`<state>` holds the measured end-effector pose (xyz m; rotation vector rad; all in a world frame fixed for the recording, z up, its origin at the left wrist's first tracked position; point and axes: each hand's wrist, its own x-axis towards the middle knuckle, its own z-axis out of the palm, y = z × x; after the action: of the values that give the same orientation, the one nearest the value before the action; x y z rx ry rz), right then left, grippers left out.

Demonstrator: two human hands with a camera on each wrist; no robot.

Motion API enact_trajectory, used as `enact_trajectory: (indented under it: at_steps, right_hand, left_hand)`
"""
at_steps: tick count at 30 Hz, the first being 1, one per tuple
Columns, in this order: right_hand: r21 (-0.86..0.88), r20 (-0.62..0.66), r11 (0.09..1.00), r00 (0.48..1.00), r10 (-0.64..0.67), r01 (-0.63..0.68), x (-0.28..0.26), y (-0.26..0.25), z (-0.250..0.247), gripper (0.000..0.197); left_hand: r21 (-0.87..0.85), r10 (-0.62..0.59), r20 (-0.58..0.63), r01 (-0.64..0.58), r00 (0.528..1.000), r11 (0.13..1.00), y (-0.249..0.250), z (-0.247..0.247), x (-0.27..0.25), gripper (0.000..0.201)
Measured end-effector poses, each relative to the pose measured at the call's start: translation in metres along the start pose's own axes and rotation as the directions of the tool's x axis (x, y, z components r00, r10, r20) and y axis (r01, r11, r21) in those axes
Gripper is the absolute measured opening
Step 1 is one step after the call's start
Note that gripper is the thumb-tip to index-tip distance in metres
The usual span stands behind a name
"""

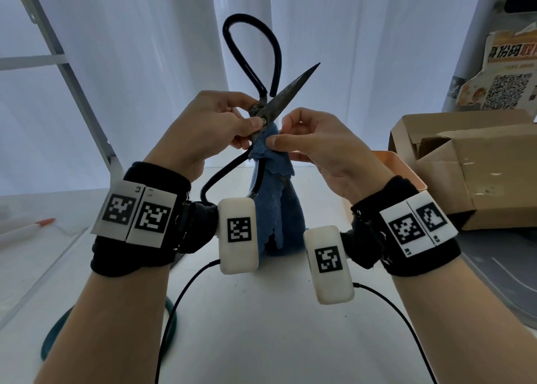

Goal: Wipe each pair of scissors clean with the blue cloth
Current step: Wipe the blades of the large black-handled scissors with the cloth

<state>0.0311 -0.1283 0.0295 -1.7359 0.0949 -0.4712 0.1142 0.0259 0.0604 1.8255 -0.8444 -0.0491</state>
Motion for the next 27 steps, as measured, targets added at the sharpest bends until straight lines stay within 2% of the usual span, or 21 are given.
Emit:
enact_trajectory:
  at_steps: [3,6,8,11,13,20,27]
  right_hand:
    - [-0.043,0.043,0.999,0.999,0.026,-0.024,-0.001,-0.002,-0.004,0.023]
    - [0.032,-0.017,0.999,1.0,-0.008,0.008,0.0,0.002,-0.001,0.021]
    - [0.076,-0.017,0.997,1.0,-0.025,0.026,0.001,0.004,0.002,0.022]
    - [0.041,0.104,0.999,0.995,-0.002,-0.002,0.0,0.001,-0.001,0.02]
    - [0.051,0.139,0.998,0.99,0.017,-0.024,-0.002,-0.001,-0.004,0.02]
    - [0.06,0.024,0.998,1.0,-0.015,0.013,0.001,0.004,0.002,0.025]
    - [0.047,0.077,0.999,0.997,-0.005,0.001,0.001,0.003,0.001,0.023]
  left_hand:
    - [-0.02,-0.015,0.013,0.016,1.0,1.0,-0.001,-0.002,0.0,0.014]
    - [-0.011,-0.02,0.048,0.021,0.999,1.0,0.0,0.0,0.0,0.014]
    - [-0.011,-0.022,0.026,0.023,0.999,1.0,0.0,-0.002,0.0,0.015]
    - [-0.054,-0.034,-0.031,0.033,0.999,0.998,-0.001,-0.01,0.001,0.011]
    - [-0.09,-0.051,-0.061,0.046,0.997,0.995,-0.003,-0.013,0.002,0.012]
    - [-0.096,-0.04,-0.087,0.031,0.995,0.995,-0.003,-0.011,0.004,0.009]
    - [-0.089,-0.039,-0.08,0.032,0.996,0.996,-0.004,-0.01,0.004,0.014]
